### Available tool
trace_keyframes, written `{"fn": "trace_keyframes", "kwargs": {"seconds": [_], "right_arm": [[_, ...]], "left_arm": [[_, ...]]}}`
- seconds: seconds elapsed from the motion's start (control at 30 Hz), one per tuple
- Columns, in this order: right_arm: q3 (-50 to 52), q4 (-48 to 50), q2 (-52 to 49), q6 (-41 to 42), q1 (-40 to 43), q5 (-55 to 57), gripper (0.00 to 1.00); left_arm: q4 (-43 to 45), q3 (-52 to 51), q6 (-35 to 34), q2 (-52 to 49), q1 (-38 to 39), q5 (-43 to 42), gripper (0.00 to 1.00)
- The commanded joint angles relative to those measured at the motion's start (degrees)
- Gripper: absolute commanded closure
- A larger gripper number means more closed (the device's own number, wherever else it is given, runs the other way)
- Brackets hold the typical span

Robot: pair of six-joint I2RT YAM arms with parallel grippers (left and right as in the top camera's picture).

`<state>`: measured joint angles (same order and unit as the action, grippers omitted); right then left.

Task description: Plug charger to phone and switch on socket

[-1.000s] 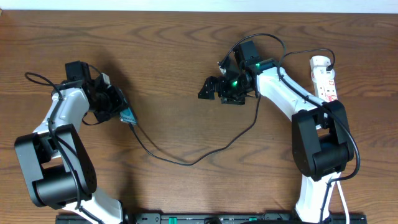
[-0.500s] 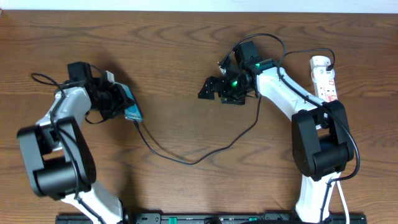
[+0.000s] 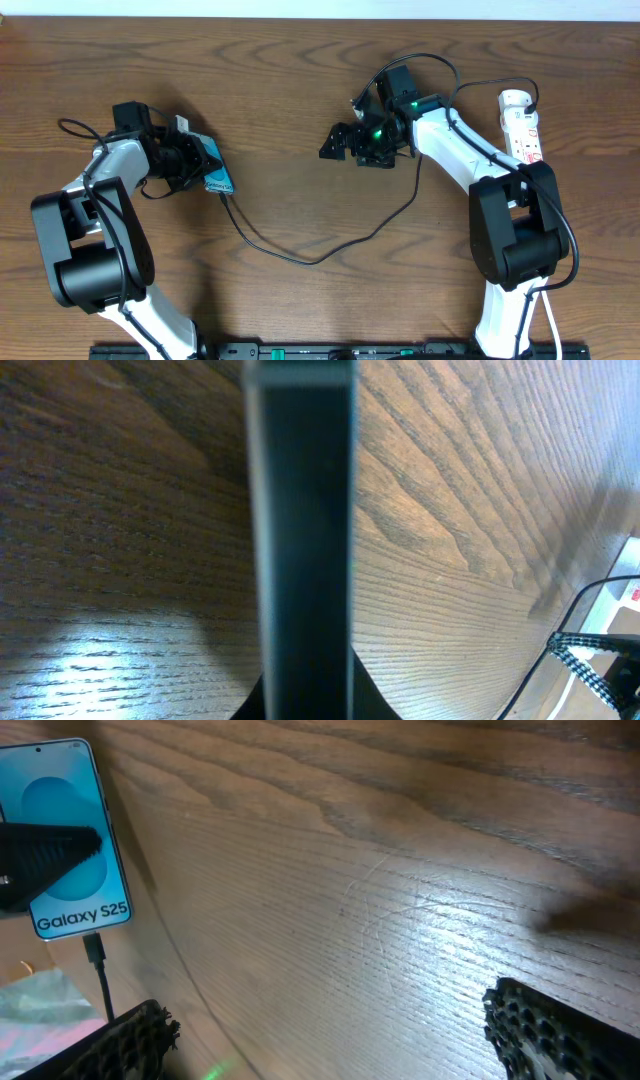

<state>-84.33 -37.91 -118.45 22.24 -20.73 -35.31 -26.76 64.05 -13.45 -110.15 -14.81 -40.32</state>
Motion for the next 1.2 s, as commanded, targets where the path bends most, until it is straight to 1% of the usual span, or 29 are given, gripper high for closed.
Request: {"fn": "trace_keyframes", "kwargs": {"seconds": [0.0,0.57,0.73,0.8,1.17], "right_arm": [[-1.14,-0.07,0.83,-0.90,0.17,0.26,0.01],[-1.14,-0.07,0.83,-0.90,0.15,0.26,0.01],[-1.14,-0.07,0.83,-0.90,0.15,0.26,0.01],[-1.14,-0.04,0.83,-0.90,0.15,0.26,0.01],[-1.14,-0.04,0.83,-0.90,0.17,0.26,0.01]], "left_arm": [[-0.39,-0.46,0.76,0.52,-0.22,0.33,0.93],[-1.16,-0.46,0.81,0.52,-0.22,0.98,0.93],[-1.16,-0.46,0.87,0.52,-0.22,6.86,0.93],[-0.98,-0.46,2.03,0.52,-0.22,6.95,0.93],[0.15,-0.46,2.32,0.50,-0.22,6.95,0.93]]}}
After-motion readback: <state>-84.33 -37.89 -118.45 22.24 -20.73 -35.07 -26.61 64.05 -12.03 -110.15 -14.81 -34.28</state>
